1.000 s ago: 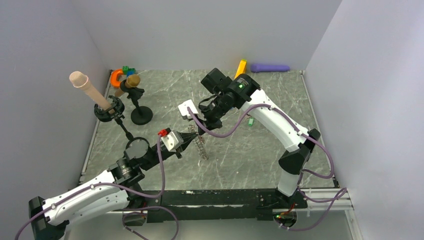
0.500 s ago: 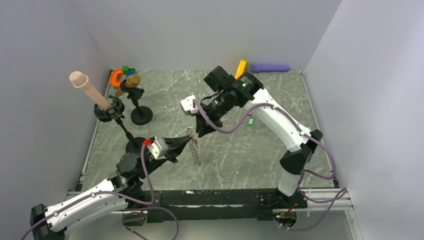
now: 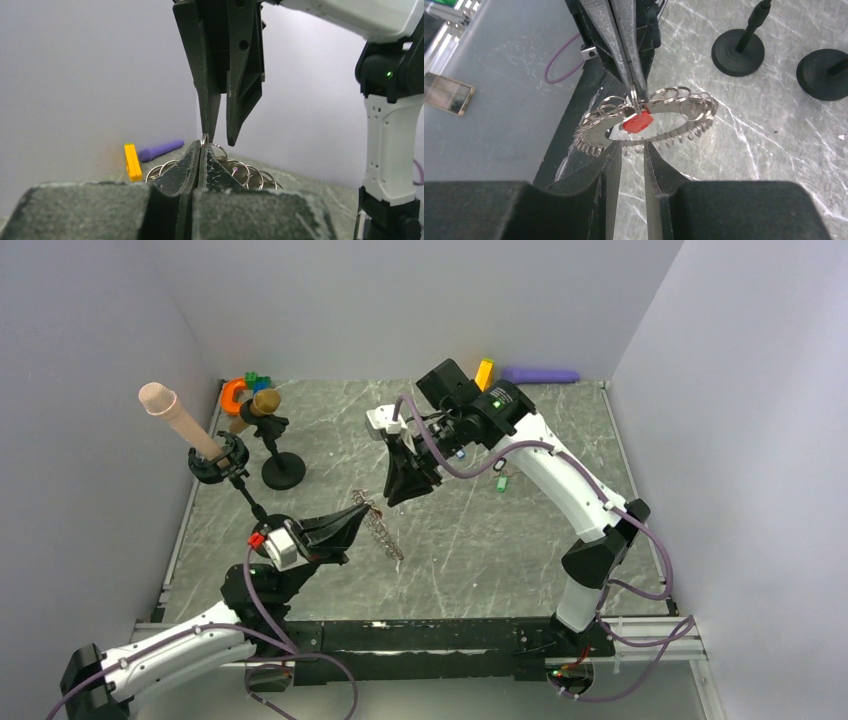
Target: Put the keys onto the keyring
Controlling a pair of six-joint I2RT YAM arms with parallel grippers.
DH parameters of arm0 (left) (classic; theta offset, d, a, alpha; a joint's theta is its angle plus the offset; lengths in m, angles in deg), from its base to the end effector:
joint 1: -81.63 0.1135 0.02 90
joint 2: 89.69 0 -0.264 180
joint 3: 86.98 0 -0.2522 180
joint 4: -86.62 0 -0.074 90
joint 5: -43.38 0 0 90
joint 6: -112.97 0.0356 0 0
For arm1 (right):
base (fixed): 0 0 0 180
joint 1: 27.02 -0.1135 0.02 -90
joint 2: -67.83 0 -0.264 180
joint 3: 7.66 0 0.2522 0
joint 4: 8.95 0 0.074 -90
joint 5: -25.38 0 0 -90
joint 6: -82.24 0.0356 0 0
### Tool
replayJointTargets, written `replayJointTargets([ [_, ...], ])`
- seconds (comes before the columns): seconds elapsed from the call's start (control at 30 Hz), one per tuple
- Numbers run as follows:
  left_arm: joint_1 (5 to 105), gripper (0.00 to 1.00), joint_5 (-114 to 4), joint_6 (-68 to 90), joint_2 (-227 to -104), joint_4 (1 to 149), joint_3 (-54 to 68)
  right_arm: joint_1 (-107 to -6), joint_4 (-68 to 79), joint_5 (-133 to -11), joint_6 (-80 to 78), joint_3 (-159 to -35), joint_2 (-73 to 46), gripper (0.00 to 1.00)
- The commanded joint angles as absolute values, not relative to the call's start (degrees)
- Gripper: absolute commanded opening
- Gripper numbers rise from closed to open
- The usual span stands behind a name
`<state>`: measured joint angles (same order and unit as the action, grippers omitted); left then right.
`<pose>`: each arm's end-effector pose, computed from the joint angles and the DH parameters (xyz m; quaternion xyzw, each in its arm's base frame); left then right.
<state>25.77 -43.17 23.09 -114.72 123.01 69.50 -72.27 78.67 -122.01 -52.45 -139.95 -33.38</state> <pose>0.0707 -0.1004 0.2812 0.1935 0.4209 -0.4019 0.7899 0.2172 0.2616 0.4249 -0.6915 0.4966 0.4611 0.2503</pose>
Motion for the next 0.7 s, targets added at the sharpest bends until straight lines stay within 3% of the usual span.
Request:
replayJointTargets([
  [0.0,25.82,0.00,-42.82,19.27,-117.14,139.67,70.76,-70.83,71.85,-126.76,-44.47,-141.44,-31.28,0.26],
  [0.37,25.82,0.00,-42.62,17.91,-125.82,155.91,72.79,-70.54,65.93,-133.35,-35.77,-139.70,-31.93,0.18],
  [0.67,25.82,0.00,-43.35,18.11,-126.85,155.55,71.66,-71.54,65.60,-131.93,-35.38,-138.48,-31.85,0.18],
])
